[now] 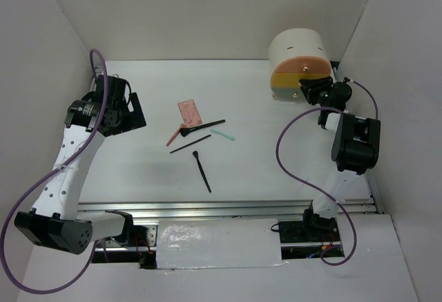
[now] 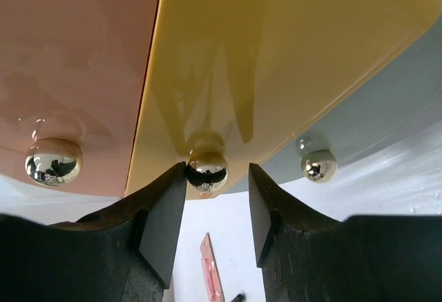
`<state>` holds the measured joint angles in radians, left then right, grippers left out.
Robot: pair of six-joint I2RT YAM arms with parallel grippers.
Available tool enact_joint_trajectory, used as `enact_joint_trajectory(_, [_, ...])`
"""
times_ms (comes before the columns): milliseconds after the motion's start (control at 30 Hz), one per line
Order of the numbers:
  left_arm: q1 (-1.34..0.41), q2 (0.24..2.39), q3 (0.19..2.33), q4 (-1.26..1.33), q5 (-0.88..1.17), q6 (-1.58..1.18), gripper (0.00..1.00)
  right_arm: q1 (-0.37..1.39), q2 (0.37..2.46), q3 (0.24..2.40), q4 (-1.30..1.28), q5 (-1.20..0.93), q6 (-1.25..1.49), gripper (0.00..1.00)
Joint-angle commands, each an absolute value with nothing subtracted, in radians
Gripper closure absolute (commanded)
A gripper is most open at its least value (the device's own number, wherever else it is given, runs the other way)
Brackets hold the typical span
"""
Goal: Organize the makeup
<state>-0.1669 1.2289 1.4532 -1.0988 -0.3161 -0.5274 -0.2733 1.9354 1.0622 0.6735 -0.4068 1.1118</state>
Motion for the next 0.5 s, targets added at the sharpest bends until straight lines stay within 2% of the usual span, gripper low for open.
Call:
enact_joint_trajectory(0, [-0.163, 1.235, 1.496, -1.094, -0.307, -0.526, 0.01, -0.276, 1.957, 1.104, 0.73, -0.413, 1.117, 0.52])
enact_joint_trajectory(300, [-0.163, 1.246, 1.488, -1.08, -0.296, -0.529, 0.01, -0.276, 1.979, 1.117, 0.756, -0.439, 1.15, 0.52])
enact_joint_trajectory(467, [-0.163, 1.25, 1.491, -1.075, -0.29, -0.529, 0.01, -0.275, 1.985, 1.105, 0.778, -0.443, 1.163, 0.62])
